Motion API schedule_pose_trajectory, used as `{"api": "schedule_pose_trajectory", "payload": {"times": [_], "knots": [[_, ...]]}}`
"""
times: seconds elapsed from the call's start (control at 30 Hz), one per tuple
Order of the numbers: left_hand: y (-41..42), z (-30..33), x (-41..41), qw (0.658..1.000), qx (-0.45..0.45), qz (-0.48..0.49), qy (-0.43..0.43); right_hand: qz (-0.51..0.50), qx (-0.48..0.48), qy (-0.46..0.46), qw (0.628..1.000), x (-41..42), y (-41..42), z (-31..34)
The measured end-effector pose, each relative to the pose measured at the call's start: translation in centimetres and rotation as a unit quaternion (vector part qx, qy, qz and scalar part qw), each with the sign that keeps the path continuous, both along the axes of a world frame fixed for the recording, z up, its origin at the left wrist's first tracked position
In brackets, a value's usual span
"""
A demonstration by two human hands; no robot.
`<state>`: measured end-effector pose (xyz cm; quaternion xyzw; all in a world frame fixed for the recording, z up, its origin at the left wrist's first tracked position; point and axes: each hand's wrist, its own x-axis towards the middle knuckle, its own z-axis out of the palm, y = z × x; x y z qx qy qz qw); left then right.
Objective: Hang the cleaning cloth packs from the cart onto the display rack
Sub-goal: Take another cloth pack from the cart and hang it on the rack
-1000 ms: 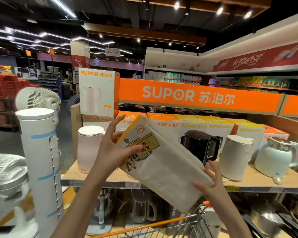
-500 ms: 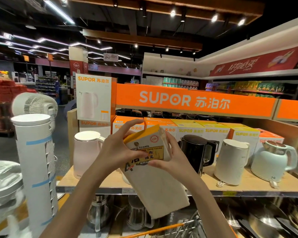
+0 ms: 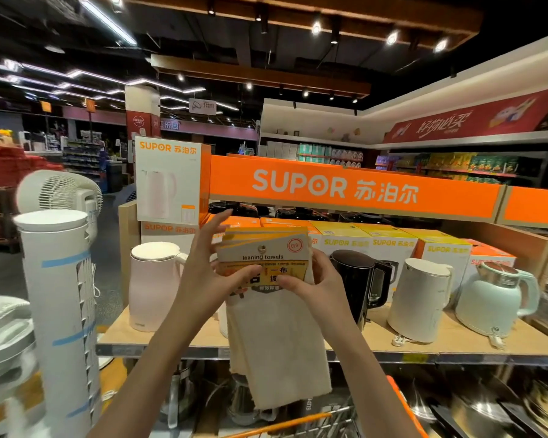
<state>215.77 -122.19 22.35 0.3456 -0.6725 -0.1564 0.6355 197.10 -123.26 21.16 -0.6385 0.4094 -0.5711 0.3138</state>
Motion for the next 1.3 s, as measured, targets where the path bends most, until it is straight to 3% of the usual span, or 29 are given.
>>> {"api": "schedule_pose_trajectory", "payload": {"times": [0.27,0.53,0.7,0.93,1.1,1.3], "knots": [[0.6,-3.9,-2.1,0.995,0.081,-0.042,0.034,-0.004,0.037,-0.065,0.997,-0.9,0.5,-1.9],[1.8,-5.4,-1.5,0.994,0.108,-0.029,-0.021,-0.037,0.055,-0.063,0.996,-0.1,3.2,-4.1],[1.8,-7.0,-0.5,0.988,0.122,-0.073,-0.051,-0.076,0.084,-0.092,0.989,0.9,5.4,-5.7],[2.6,-9.3,-0.1,0.966,0.151,-0.186,-0.102,-0.215,0.105,-0.112,0.964,1.7,9.1,-8.0],[4.6,-10.7,-1.5,0.938,0.19,-0.28,-0.072,-0.3,0.089,-0.134,0.94,1.5,13.8,-9.7],[8.8,-12.2,-5.7,0.893,0.22,-0.385,-0.08,-0.432,0.091,-0.16,0.883,0.2,21.4,-11.3]]}}
